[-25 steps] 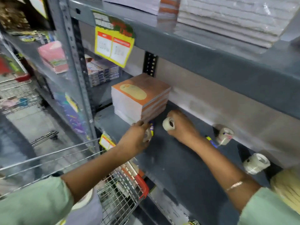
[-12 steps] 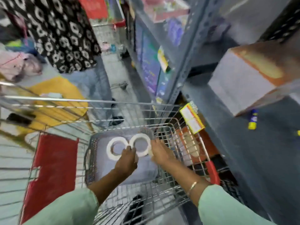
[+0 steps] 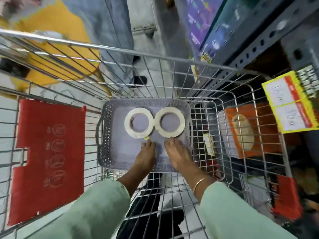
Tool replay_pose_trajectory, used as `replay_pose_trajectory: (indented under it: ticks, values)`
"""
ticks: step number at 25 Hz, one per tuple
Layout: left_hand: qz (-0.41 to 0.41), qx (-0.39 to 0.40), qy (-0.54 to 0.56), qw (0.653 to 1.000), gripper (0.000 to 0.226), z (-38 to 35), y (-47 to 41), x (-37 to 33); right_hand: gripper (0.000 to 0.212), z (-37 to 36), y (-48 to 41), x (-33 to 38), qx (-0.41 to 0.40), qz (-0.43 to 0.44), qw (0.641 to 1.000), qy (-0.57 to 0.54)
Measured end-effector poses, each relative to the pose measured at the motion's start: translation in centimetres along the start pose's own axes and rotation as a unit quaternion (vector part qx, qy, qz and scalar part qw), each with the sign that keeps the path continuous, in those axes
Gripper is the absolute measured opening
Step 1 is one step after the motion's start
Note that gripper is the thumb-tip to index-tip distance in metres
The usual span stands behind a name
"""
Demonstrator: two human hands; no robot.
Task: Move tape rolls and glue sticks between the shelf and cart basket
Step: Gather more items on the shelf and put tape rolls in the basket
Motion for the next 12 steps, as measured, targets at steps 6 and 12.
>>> replay_pose_trajectory:
  ticks: [6, 12]
  values:
    - [-0.061, -0.046, -0.024, 0.997, 0.035, -0.8, 0.0, -0.7, 0.043, -0.8, 0.2, -0.2, -0.007, -0.021, 0.999, 0.035]
    - [-0.026, -0.106, 0.042, 0.993, 0.064, 3.9, 1.1, -2.0, 0.041, 5.7, 1.5, -1.3, -0.016, -0.053, 0.998, -0.031]
Point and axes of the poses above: each hand's wrist, its own y-axis away from the middle knuckle, its own z-axis out of the back of the hand, x = y × z, the point moved 6 cm from there along -y, towards the middle knuckle, and after that the axes turned 14 degrees about -x, right-handed, at the moved point
